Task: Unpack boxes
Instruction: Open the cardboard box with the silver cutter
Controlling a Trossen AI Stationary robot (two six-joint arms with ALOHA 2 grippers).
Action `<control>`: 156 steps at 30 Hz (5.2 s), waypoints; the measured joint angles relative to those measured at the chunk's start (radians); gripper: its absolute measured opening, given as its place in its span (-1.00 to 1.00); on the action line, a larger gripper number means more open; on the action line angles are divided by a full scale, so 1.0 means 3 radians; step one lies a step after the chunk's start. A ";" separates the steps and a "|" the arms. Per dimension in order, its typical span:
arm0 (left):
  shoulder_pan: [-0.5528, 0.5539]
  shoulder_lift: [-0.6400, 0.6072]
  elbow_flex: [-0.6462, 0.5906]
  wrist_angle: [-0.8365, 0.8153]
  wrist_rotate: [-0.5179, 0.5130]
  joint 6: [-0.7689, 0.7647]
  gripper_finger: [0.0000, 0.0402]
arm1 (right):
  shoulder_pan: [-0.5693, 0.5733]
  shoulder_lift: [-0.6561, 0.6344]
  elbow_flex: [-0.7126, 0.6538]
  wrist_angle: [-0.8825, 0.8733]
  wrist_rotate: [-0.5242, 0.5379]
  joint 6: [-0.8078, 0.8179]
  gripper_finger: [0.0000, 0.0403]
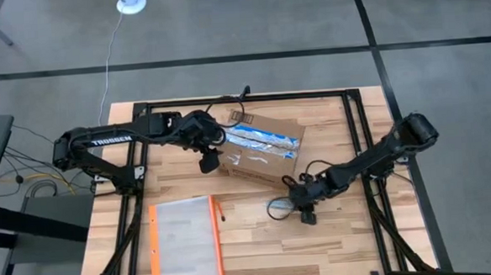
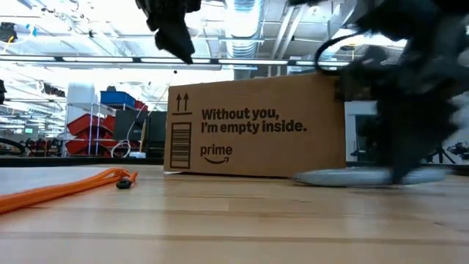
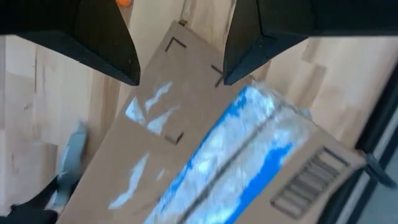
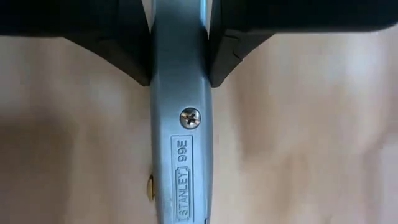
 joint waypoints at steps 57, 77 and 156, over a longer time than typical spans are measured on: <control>-0.0225 0.0652 0.0257 0.1797 0.0583 0.0822 0.08 | -0.0984 -0.0964 0.1252 -0.0479 0.0680 -0.1495 -0.51; -0.0234 0.0646 0.0258 0.1962 0.0523 0.0762 0.02 | -0.0984 -0.0967 0.1254 -0.0333 0.0678 -0.1508 -0.51; 0.0549 0.0365 -0.0243 0.3786 0.1812 -0.0162 -0.37 | -0.1515 -0.1079 0.0969 0.1835 0.0499 -0.1736 0.16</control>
